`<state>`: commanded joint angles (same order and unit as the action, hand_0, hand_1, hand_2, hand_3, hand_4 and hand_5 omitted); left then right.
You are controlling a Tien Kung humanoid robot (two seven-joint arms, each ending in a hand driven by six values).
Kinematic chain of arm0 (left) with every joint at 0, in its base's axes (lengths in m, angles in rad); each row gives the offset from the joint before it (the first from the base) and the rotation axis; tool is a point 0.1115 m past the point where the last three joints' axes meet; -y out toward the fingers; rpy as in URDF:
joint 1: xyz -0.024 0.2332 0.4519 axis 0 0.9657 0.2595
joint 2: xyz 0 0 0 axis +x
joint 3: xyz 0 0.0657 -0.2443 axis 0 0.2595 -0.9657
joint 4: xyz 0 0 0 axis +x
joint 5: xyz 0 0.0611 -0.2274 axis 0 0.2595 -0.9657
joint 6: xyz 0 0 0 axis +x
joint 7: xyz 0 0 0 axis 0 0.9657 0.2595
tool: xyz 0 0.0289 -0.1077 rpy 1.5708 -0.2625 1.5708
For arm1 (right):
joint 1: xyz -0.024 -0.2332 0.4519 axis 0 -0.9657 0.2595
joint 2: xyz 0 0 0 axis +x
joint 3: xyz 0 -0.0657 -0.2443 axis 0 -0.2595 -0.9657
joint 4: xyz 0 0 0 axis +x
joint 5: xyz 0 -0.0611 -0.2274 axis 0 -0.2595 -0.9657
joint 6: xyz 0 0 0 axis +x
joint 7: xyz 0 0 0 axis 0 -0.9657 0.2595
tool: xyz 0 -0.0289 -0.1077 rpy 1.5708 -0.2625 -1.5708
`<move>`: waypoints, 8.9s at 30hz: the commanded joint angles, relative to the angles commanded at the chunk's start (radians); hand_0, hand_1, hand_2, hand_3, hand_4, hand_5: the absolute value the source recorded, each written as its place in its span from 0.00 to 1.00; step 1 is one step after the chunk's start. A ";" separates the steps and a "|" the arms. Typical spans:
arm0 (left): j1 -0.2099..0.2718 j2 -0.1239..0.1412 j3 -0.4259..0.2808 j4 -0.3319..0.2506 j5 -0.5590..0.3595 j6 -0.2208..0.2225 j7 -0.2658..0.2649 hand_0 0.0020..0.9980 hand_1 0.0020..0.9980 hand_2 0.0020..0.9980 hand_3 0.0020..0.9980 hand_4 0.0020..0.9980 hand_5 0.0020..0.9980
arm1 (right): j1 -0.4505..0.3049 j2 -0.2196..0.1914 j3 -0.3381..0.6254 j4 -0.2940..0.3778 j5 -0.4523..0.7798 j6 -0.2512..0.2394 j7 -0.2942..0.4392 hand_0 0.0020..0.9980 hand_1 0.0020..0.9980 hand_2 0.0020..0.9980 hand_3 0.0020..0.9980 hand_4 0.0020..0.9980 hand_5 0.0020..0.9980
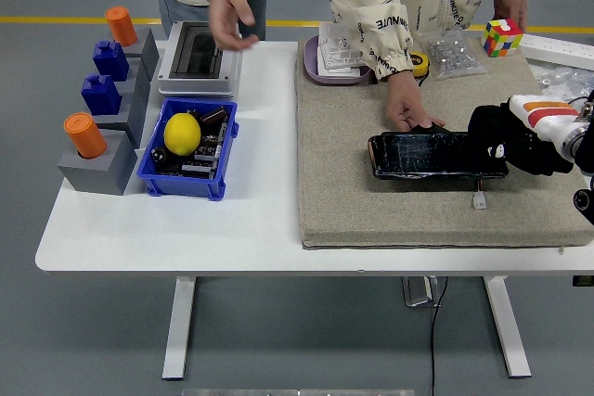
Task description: Pick the rag up,wipe the panel,place it on the desk
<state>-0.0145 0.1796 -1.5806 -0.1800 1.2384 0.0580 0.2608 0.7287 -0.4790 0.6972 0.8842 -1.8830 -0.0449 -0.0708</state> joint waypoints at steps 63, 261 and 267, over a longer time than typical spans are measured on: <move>-0.004 0.009 0.011 0.000 0.002 -0.001 0.000 0.65 0.70 0.75 0.57 0.60 0.48 | 0.108 0.274 -0.219 0.083 0.027 -0.001 -0.026 0.30 0.45 0.50 0.50 0.79 0.24; 0.008 0.005 0.011 0.000 0.004 0.001 0.001 0.65 0.70 0.75 0.57 0.60 0.48 | 0.002 0.056 -0.046 0.081 0.006 0.016 -0.040 0.31 0.45 0.50 0.50 0.80 0.25; 0.009 0.006 0.012 0.000 0.004 0.001 0.001 0.65 0.70 0.75 0.57 0.60 0.48 | 0.023 0.091 -0.077 0.092 0.007 0.016 -0.044 0.31 0.45 0.50 0.50 0.80 0.25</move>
<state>-0.0055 0.1857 -1.5691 -0.1800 1.2421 0.0588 0.2622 0.7522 -0.3876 0.6200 0.9763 -1.8755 -0.0289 -0.1144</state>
